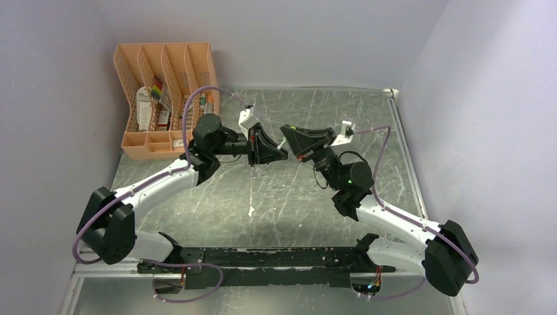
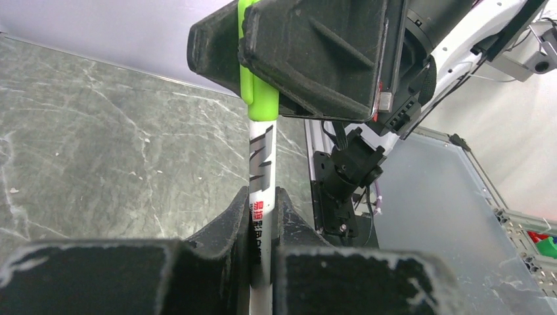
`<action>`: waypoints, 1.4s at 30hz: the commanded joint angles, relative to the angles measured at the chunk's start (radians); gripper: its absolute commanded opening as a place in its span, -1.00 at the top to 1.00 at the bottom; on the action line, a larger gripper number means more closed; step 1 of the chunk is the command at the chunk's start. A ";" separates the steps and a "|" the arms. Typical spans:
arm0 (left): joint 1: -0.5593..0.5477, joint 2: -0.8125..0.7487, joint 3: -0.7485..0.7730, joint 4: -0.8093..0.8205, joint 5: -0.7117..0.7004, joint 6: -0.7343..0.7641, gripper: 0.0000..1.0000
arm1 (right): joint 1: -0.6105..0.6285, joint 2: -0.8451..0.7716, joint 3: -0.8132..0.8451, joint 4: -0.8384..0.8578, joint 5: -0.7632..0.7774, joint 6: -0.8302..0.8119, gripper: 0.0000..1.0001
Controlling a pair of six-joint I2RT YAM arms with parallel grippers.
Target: Insert the pens into the pen caps
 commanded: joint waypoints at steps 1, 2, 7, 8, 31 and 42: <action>0.001 -0.007 0.190 0.305 -0.221 -0.005 0.87 | 0.157 0.111 -0.114 -0.378 -0.376 0.066 1.00; 0.001 -0.006 0.187 0.307 -0.222 -0.007 0.86 | 0.160 0.115 -0.116 -0.375 -0.375 0.066 1.00; 0.001 -0.016 0.185 0.290 -0.214 0.005 0.87 | 0.164 0.111 -0.119 -0.375 -0.365 0.064 1.00; 0.001 -0.019 0.179 0.281 -0.211 0.009 0.86 | 0.163 0.102 -0.117 -0.382 -0.356 0.060 1.00; 0.001 -0.061 -0.041 -0.300 -0.505 0.214 0.87 | 0.002 -0.362 0.113 -0.822 0.152 -0.174 -0.12; 0.022 0.264 0.111 -0.567 -1.040 -0.023 0.86 | -0.001 -0.316 0.021 -0.876 0.098 -0.105 -0.06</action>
